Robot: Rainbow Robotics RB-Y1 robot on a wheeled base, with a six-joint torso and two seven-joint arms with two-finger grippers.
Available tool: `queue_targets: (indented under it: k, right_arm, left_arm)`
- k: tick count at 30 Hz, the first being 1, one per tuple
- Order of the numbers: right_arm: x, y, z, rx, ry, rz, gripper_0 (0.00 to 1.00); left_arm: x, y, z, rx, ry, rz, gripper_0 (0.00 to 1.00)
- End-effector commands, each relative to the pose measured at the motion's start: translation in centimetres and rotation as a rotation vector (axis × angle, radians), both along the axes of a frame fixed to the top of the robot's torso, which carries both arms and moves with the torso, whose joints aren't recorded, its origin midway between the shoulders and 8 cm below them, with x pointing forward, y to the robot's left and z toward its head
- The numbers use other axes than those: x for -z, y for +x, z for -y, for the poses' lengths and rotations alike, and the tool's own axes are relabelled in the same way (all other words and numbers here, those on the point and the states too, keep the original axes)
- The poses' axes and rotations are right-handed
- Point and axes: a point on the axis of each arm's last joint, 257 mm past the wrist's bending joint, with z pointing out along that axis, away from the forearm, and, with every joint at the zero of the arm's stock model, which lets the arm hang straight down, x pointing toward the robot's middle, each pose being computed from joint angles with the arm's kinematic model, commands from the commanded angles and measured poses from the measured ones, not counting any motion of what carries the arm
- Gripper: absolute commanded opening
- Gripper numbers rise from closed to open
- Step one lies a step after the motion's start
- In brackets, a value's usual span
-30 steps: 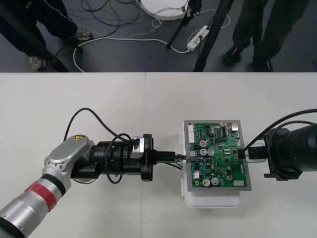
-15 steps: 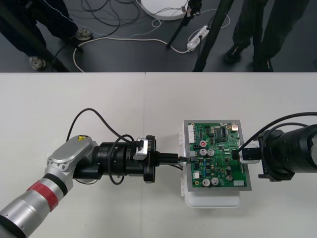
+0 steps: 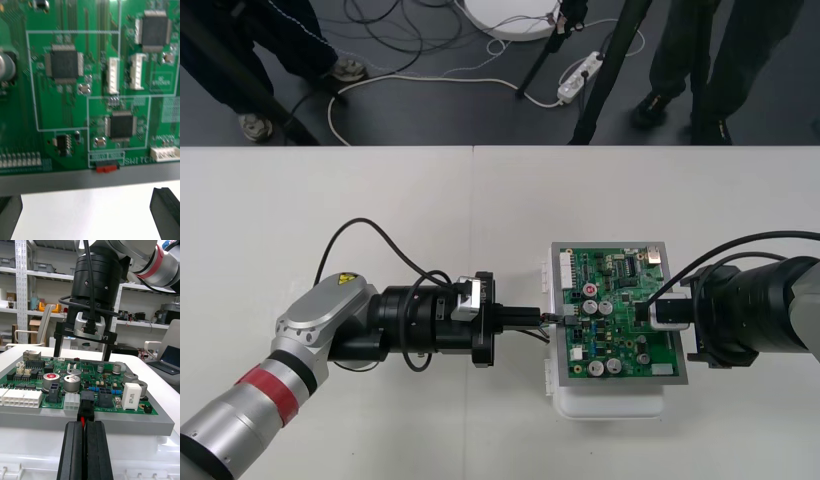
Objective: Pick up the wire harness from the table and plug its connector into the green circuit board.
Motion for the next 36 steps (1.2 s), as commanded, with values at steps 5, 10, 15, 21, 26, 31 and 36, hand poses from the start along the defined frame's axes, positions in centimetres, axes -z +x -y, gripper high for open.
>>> queue_targets:
  k: [5,10,15,21,26,31,36]
  right_arm:
    - [-0.4,-0.7,-2.3,-0.030,0.026,0.009,1.00]
    - [-0.4,-0.8,-2.5,-0.042,0.029,0.009,1.00]
    - [-0.4,-0.8,-2.6,-0.044,0.029,0.010,1.00]
    - [-0.5,-0.7,-3.0,-0.060,0.030,0.013,1.00]
    - [-0.6,-0.6,-3.4,-0.072,0.036,0.020,1.00]
    - [-0.6,-0.6,-3.7,-0.083,0.041,0.021,1.00]
    - [-0.7,-0.6,-3.9,-0.090,0.045,0.023,1.00]
  left_arm:
    - [-1.5,0.0,2.4,0.024,-0.020,0.077,0.00]
    - [-1.4,-0.2,2.7,0.030,-0.017,0.076,0.00]
    - [-1.4,-0.1,2.6,0.027,-0.014,0.078,0.00]
    - [-1.6,0.2,2.7,0.019,-0.019,0.077,0.00]
    - [-1.9,0.3,2.8,0.018,-0.027,0.077,0.00]
    - [-2.2,0.3,2.8,0.016,-0.037,0.077,0.00]
    - [-2.4,0.4,2.8,0.014,-0.042,0.074,0.00]
